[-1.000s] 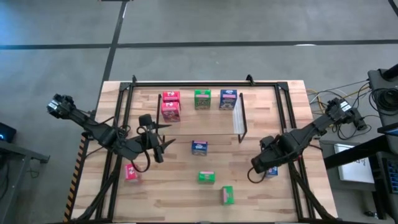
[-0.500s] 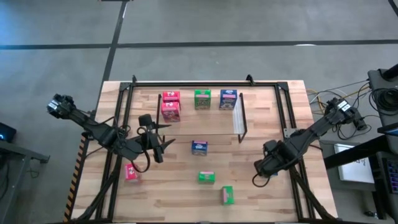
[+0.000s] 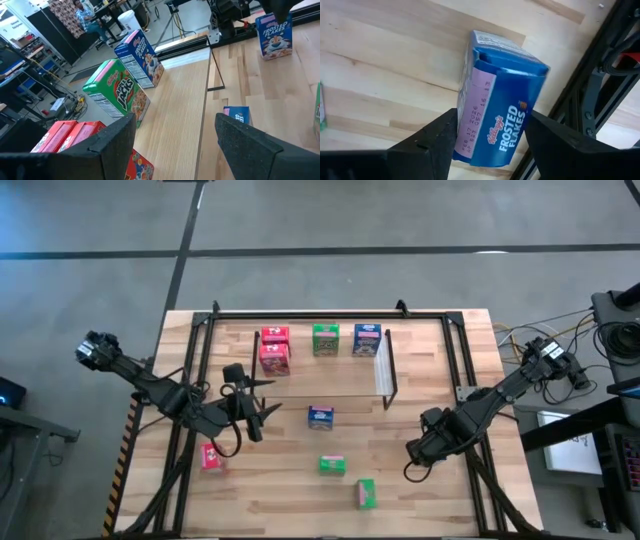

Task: Stack cereal on shelf
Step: Put the right blue cereal box on the shelf, aligned with the other blue cereal box

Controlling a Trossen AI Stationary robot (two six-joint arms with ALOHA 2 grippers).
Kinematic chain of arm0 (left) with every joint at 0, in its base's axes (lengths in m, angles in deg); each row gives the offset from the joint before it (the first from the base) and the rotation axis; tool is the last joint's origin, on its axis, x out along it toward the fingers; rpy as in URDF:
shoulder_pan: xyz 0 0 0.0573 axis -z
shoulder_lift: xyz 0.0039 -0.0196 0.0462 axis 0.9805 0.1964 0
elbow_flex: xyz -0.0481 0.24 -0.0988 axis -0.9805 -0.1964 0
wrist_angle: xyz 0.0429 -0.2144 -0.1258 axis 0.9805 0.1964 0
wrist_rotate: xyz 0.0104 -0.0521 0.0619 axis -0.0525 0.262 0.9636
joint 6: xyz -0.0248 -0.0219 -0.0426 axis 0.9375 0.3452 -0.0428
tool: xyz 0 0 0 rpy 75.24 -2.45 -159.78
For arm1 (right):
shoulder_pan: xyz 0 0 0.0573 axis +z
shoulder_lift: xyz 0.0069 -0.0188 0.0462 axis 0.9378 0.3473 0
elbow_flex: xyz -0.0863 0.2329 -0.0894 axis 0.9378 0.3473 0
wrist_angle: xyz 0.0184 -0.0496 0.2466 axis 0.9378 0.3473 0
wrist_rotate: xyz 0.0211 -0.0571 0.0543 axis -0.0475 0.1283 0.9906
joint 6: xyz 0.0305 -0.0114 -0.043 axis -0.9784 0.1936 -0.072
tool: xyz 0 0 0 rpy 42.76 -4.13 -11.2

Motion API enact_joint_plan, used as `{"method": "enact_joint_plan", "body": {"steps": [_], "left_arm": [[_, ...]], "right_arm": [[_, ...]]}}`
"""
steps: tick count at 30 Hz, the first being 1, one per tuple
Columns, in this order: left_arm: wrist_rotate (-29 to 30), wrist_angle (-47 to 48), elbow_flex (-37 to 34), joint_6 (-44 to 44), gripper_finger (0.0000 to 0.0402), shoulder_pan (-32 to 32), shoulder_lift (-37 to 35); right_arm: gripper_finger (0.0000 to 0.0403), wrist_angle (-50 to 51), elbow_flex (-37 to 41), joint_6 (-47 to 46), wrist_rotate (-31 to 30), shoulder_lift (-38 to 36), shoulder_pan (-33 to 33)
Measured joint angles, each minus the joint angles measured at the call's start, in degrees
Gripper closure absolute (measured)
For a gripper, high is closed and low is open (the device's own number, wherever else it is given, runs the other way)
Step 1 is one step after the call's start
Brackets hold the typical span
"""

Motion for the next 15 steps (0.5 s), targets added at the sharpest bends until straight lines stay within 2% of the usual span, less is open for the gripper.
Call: {"method": "enact_joint_plan", "body": {"steps": [15], "left_arm": [[0.0,-0.02,0.0,0.0,0.0146,0.0,0.0]], "right_arm": [[0.022,-0.37,-0.43,0.92,-0.02,0.0,0.0]]}}
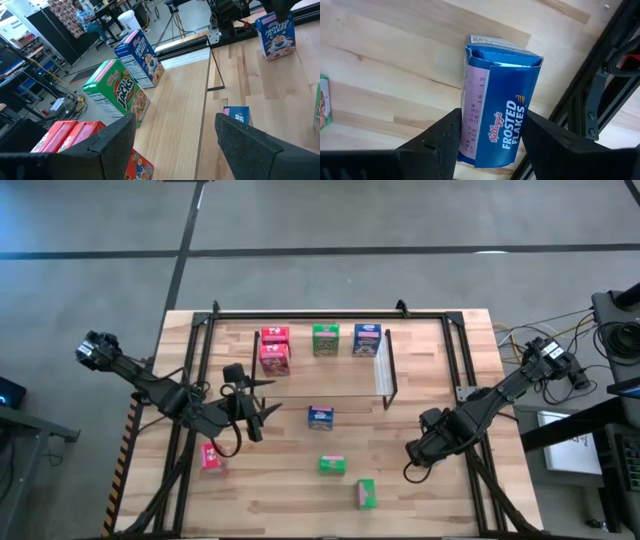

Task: Stack cereal on shelf
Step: Put the right blue cereal box on the shelf, aligned with the other blue cereal box

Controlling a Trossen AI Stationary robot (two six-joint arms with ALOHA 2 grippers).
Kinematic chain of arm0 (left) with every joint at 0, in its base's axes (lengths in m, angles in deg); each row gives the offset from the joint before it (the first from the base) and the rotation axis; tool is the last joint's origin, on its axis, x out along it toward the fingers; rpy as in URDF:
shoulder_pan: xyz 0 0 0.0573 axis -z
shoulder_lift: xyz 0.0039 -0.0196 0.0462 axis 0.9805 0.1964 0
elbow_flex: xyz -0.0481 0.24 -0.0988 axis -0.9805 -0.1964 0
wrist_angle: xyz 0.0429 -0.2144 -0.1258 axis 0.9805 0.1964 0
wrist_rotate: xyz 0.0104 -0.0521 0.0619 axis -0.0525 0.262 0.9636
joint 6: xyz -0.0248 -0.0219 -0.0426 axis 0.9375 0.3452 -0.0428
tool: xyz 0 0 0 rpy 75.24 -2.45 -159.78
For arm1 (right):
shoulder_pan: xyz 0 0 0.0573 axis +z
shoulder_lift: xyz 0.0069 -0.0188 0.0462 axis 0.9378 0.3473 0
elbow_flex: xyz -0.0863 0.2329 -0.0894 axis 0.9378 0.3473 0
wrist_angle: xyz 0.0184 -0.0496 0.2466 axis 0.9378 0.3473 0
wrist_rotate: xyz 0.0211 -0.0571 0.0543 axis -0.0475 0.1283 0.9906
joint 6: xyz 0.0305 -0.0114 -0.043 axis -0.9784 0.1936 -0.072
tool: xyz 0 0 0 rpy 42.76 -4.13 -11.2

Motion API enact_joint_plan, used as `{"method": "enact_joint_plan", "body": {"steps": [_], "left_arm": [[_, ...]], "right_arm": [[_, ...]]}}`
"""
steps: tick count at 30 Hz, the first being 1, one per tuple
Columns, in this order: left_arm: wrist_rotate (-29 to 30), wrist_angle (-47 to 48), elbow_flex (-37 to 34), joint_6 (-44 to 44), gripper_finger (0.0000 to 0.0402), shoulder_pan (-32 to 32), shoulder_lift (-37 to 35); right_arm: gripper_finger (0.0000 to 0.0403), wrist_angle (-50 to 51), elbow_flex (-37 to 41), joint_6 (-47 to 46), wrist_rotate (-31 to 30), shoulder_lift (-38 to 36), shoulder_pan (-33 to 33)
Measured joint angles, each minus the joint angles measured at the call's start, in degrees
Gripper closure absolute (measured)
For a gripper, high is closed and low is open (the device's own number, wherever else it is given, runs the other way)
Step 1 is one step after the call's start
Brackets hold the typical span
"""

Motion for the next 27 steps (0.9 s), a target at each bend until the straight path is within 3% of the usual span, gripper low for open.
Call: {"method": "enact_joint_plan", "body": {"steps": [8,18,27], "left_arm": [[0.0,0.0,0.0,0.0,0.0146,0.0,0.0],[0.0,0.0,0.0,-0.02,0.0146,0.01,-0.01],[0.0,0.0,0.0,-0.02,0.0146,0.0,0.0]], "right_arm": [[0.0221,0.0,-1.77,2.42,0.02,-0.02,0.0],[0.0221,-1.32,-10.8,10.37,-2.21,0.04,-0.02],[0.0221,-2.87,-19.71,19.91,-13.88,0.11,-0.11]]}}
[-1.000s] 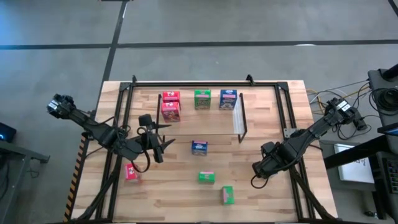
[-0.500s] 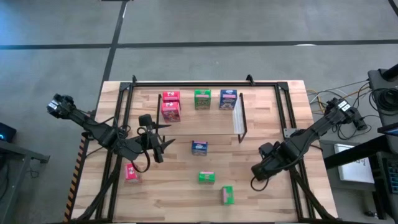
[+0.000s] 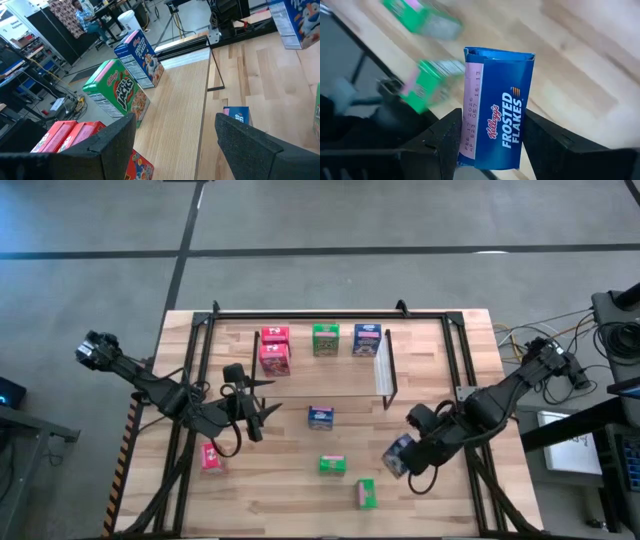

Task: Stack cereal on shelf
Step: Put the right blue cereal box on the shelf, aligned with the other blue cereal box

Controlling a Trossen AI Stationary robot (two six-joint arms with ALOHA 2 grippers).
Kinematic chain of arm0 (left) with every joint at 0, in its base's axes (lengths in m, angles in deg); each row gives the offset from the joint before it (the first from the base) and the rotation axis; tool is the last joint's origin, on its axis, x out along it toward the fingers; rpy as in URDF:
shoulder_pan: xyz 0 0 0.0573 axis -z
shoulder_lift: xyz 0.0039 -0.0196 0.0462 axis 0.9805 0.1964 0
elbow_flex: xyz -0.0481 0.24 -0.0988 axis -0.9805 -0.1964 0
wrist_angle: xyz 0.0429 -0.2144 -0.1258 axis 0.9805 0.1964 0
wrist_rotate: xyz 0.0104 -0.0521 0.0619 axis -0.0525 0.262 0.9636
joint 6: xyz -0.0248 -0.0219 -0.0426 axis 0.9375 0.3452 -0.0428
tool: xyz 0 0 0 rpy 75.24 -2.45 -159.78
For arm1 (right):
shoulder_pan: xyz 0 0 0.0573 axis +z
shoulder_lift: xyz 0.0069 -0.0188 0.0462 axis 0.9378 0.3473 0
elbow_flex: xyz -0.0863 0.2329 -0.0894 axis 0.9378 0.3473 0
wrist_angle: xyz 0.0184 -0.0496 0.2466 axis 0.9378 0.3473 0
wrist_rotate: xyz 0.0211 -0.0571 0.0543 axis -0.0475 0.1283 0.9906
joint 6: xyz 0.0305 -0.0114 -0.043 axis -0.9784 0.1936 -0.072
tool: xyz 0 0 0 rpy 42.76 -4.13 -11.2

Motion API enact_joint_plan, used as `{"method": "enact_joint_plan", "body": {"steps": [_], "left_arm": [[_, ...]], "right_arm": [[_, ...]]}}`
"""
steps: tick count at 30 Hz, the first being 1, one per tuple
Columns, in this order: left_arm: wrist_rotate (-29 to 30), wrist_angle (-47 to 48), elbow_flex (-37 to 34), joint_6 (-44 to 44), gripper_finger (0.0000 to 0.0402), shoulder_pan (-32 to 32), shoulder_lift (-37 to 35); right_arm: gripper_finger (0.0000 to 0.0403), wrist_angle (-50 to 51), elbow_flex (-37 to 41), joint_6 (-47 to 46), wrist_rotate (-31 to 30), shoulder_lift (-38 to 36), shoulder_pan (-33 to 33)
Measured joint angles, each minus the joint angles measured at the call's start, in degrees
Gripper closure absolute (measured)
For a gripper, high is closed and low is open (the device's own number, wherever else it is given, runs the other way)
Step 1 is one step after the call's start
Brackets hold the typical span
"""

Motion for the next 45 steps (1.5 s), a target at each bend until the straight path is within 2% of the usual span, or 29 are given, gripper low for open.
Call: {"method": "enact_joint_plan", "body": {"steps": [5,25,34,41,45], "left_arm": [[0.0,-0.02,0.0,0.0,0.0146,0.0,0.0],[-0.02,-0.04,0.0,0.01,0.0146,0.0,0.0],[-0.02,-0.04,0.0,0.02,0.0146,0.0,0.0],[0.0,-0.04,0.02,0.02,0.0146,0.0,0.0],[-0.01,-0.07,0.02,0.05,0.0146,0.01,-0.01]], "right_arm": [[0.0221,-0.01,-3.86,5.49,-4.06,0.4,-1.69],[0.0221,1.86,-21.47,39.47,-2.6,9.69,-16.65],[0.0221,3.53,-22.84,56.62,-2.73,10.05,-24.42],[0.0221,6.48,-22.84,70.29,-8.15,11.18,-30.89],[0.0221,6.05,-22.84,75.63,-8.62,12.47,-33.63]]}}
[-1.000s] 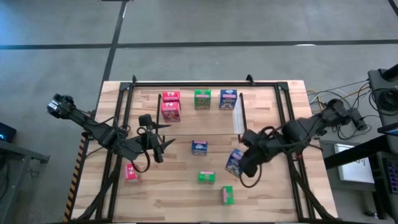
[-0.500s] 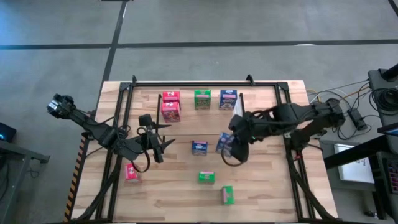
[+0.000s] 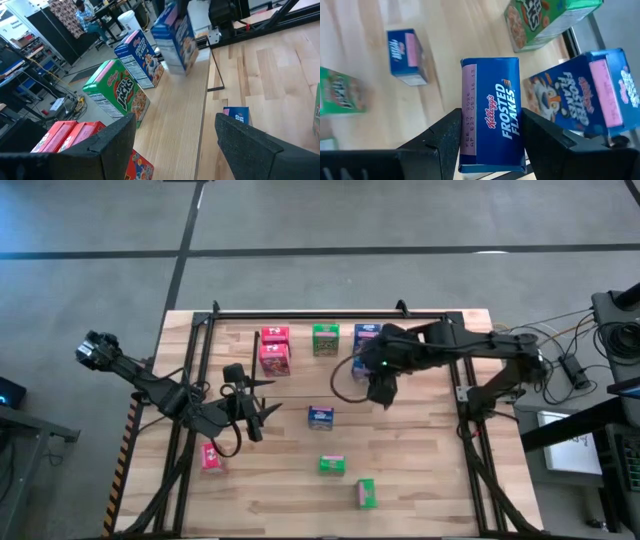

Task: Stack cereal on shelf
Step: Put the right blue cereal box on the shelf, aligned with the other blue cereal box

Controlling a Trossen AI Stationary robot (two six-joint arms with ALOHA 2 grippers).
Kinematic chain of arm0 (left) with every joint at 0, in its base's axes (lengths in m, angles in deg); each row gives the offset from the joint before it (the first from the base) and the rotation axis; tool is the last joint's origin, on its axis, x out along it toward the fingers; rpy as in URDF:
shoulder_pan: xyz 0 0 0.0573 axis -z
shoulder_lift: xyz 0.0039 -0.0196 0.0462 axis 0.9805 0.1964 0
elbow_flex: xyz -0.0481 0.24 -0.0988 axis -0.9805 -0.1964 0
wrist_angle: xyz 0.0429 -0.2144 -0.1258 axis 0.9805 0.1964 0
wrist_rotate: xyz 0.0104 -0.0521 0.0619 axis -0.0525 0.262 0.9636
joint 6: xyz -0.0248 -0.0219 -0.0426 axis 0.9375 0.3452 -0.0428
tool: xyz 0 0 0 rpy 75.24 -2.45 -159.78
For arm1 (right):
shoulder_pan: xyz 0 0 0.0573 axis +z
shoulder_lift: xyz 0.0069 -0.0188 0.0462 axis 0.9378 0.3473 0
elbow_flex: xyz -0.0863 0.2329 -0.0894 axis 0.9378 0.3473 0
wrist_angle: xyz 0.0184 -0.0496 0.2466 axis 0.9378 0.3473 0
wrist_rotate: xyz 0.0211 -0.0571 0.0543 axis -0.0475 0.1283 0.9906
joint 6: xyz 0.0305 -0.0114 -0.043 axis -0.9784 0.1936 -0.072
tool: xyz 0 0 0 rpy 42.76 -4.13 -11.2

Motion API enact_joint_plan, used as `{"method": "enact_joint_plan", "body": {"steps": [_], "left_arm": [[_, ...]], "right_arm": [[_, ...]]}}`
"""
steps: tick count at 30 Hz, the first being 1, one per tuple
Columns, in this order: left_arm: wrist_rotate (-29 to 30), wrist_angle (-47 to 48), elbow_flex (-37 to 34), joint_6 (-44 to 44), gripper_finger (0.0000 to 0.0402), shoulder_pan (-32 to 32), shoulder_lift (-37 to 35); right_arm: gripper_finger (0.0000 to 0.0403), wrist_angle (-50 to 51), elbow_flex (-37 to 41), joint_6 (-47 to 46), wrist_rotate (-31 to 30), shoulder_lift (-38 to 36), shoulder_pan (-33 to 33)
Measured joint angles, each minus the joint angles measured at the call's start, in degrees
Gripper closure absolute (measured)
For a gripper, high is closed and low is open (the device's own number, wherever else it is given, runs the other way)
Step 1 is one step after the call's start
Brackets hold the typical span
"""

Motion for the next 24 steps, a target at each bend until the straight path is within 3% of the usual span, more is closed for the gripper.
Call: {"method": "enact_joint_plan", "body": {"steps": [15,24], "left_arm": [[-0.01,0.02,-0.33,0.95,0.0146,0.01,-0.01],[-0.01,0.0,-0.37,0.93,0.0146,0.01,0.01]], "right_arm": [[0.0218,0.24,0.13,7.79,-0.1,3.7,-2.32],[0.018,0.03,0.15,7.03,-0.04,3.2,-2.72]]}}
